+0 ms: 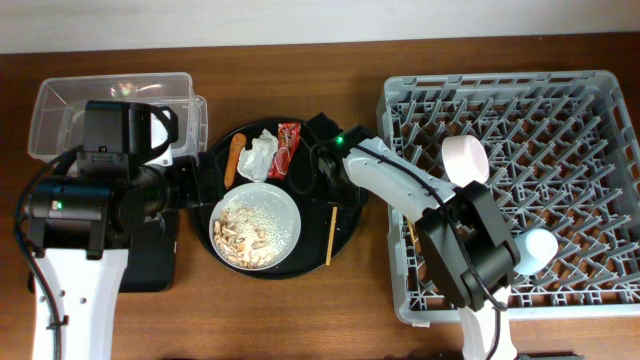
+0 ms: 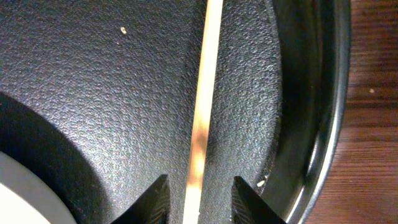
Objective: Sort waste into correct bins and load items into the dishwasher rack
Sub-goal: 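Carry the chopsticks into the rack and release them upright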
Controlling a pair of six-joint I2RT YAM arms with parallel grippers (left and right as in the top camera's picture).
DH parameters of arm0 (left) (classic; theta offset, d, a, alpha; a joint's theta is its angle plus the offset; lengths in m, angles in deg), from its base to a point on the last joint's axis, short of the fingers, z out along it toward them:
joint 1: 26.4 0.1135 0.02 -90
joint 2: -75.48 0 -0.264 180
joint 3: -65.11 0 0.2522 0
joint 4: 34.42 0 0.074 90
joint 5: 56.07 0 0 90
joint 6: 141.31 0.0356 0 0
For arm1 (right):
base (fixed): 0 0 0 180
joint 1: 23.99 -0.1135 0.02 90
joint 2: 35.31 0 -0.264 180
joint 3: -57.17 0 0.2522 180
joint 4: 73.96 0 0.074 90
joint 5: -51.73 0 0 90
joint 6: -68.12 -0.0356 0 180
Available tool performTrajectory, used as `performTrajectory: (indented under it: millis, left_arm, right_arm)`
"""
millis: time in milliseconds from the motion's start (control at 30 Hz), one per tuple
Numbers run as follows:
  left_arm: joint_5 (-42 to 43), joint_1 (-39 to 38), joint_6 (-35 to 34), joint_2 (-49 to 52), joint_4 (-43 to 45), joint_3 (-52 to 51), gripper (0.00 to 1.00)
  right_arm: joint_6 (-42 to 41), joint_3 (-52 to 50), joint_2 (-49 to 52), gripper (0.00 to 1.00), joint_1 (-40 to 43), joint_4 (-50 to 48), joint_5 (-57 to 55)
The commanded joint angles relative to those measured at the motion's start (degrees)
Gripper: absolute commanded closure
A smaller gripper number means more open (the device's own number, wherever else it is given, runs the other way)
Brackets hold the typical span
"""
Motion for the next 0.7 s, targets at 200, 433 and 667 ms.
performTrajectory:
  millis: [200, 433, 667]
  left_arm:
    - [-0.4, 0.2, -0.1, 0.0, 0.1, 0.3, 0.01]
    - [-0.4, 0.2, -0.1, 0.0, 0.1, 0.3, 0.01]
    - [-0.4, 0.2, -0.1, 0.0, 0.1, 0.3, 0.01]
  right_arm:
    - [4.8, -3.9, -2.4, 0.96, 1.1, -3.5, 1.7]
    - [10.2, 1.9, -22.0, 0.96, 6.3, 3.9, -8.4]
    - [30.0, 1.6, -17.3, 0.96, 19.2, 10.6, -8.6]
